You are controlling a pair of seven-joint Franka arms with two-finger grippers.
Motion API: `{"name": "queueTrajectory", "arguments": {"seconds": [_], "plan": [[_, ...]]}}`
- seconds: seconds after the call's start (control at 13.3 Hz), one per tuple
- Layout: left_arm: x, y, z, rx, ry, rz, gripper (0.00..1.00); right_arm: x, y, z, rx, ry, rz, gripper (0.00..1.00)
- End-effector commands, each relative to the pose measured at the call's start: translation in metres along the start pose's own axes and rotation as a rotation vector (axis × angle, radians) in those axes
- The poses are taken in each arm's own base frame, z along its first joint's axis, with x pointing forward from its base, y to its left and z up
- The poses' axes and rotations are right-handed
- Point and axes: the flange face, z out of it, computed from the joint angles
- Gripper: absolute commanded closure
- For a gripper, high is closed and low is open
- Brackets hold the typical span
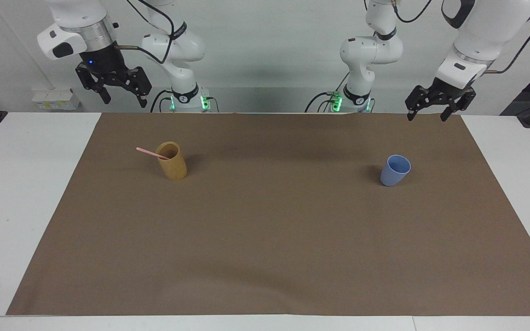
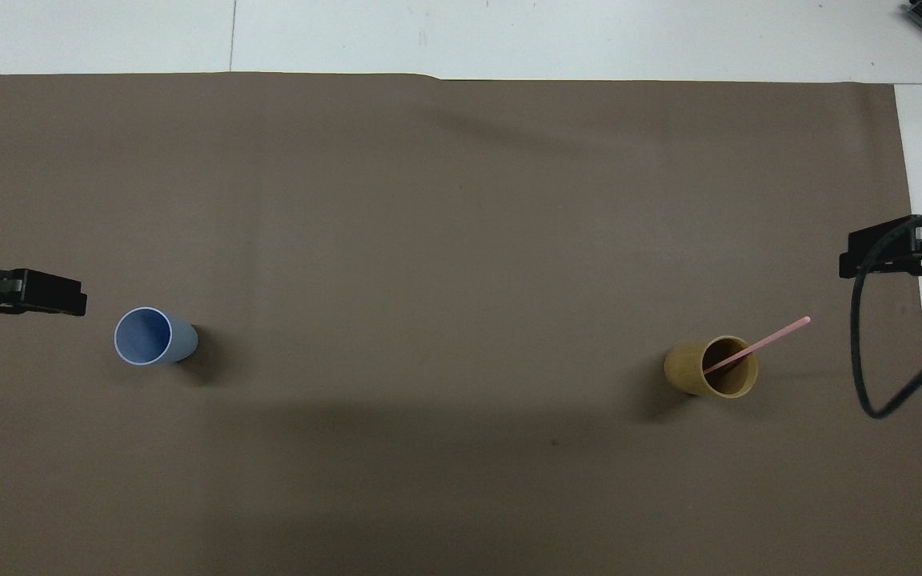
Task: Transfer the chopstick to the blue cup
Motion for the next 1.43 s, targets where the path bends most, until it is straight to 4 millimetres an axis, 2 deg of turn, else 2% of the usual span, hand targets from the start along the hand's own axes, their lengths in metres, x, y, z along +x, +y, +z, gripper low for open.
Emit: {"name": "queueTrajectory", "arguments": {"seconds": [0.0,0.23,0.83,1.13,1.36], "plan": [[0.0,-0.002,-0.007,0.006,0.011,0.0,0.0,0.002,0.003,-0.002,0.022,0.0,-0.015,0.0],[0.001,-0.009,-0.008,0.009,0.02,-0.008,0.0,0.003,0.008,-0.002,0.022,0.0,-0.004,0.0],[0.003,-0.008,-0.002,0.006,0.032,0.067,0.0,0.002,0.004,-0.002,0.022,0.0,-0.013,0.0],[0.003,-0.003,0.022,0.004,-0.006,0.072,0.0,0.003,0.005,-0.002,0.022,0.0,-0.01,0.0],[0.003,-0.002,0.026,0.004,-0.005,0.074,0.0,0.003,0.005,-0.002,0.022,0.0,-0.012,0.0]]}}
